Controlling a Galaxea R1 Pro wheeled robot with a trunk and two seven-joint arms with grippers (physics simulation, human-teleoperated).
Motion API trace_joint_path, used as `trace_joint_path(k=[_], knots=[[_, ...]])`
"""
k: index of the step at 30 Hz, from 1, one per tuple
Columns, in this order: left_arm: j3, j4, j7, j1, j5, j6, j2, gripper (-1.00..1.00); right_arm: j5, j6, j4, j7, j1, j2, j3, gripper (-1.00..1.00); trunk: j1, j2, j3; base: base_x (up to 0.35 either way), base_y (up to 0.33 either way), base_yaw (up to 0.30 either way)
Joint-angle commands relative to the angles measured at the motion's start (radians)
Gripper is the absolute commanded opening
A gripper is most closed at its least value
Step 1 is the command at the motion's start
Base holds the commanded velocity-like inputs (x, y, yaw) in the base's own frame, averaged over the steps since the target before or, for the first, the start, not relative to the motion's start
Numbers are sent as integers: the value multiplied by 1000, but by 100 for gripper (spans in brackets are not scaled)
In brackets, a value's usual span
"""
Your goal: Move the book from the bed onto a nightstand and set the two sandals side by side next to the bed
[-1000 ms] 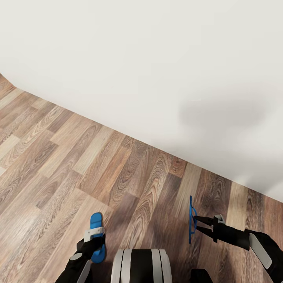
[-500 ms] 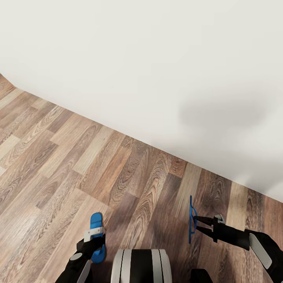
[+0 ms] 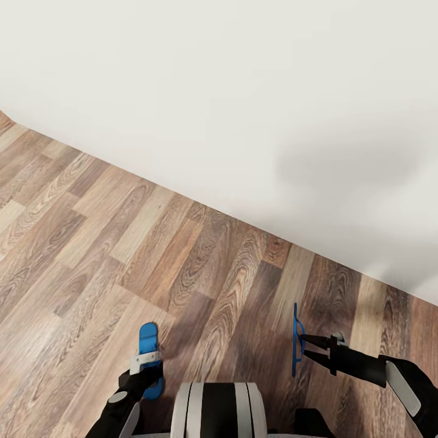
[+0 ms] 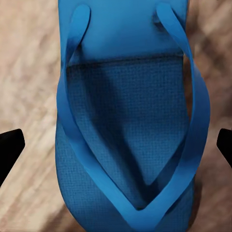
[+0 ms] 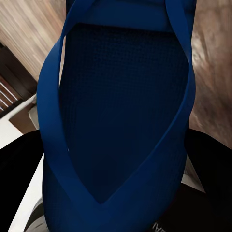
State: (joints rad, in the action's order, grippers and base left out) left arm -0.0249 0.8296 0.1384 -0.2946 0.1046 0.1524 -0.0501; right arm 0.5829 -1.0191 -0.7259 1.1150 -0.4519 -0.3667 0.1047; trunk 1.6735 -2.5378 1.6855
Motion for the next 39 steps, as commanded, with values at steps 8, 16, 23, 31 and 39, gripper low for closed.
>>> trace_joint_path(k=[8,16,23,31,39], knots=[[0,2,3,0,10,4,0,100,-2,-4,0,5,0,0,1,-100,0,0,1,0,0,0],[0,2,3,0,12,5,0,100,-2,-4,0,5,0,0,1,-100,1,-1,8,0,0,0],[0,2,3,0,11,5,0,100,-2,-4,0,5,0,0,1,-100,1,-1,8,0,0,0],[0,2,3,0,11,4,0,100,-2,-4,0,6,-1,0,1,-100,1,-1,8,0,0,0],[0,1,4,0,11,6,-4,-100,-2,-4,0,5,0,0,1,-100,1,-1,8,0,0,0]])
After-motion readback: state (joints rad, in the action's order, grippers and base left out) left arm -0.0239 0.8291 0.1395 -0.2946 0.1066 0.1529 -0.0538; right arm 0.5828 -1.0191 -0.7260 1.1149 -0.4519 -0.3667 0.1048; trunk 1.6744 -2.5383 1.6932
